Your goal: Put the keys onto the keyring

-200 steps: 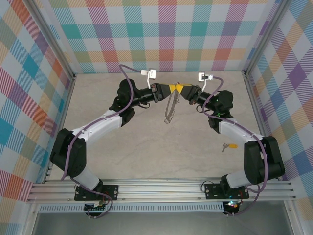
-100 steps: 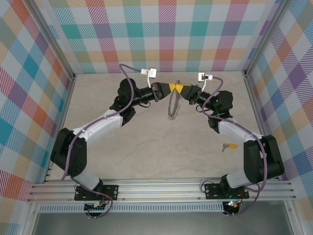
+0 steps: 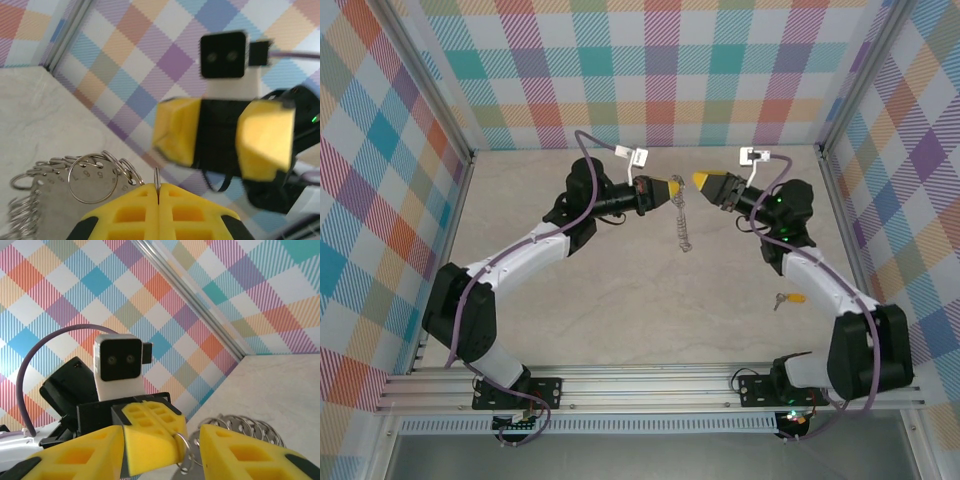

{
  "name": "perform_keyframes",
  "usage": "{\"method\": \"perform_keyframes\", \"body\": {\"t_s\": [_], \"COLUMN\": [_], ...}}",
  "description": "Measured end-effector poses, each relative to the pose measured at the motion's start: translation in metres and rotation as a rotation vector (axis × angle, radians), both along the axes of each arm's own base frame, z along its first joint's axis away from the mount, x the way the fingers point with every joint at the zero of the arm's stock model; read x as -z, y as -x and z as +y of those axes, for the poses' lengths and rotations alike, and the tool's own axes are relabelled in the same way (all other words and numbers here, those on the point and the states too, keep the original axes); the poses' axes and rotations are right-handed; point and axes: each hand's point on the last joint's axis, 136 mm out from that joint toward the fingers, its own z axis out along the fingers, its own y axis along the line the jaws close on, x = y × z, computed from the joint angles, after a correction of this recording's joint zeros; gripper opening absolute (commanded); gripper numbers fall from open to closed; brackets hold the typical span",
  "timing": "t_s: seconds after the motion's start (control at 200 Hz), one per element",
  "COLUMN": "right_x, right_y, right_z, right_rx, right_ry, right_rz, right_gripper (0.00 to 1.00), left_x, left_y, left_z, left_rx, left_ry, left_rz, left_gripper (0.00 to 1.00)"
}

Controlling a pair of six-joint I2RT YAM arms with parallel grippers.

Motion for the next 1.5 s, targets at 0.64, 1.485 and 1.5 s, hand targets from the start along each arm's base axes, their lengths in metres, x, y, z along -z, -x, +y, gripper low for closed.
{"method": "perform_keyframes", "body": {"t_s": [0.64,1.485,1.5], "right_x": [-0.002,0.008,0.008], "right_y": [0.037,0.043,0.043], "right_z": [0.013,0.03,0.03], "right_rx": [-0.183,-0.252,-0.251], "right_ry": [0.144,0.174,0.174], "right_rz": [0.042,0.048,0.047], "right_gripper": [0.29,0.0,0.0], "left_x": [-0.028,-0.024,-0.024], "left_y": [0.044,0.043,0.043], "left_z": [0.0,0.002,0.002], "left_rx": [0.247,0.273,0.272], "left_ry": [-0.174,-0.184,-0.184], "left_rz": [-0.199,-0.183,-0.181], "left_gripper": [0.0,0.07,0.11]}}
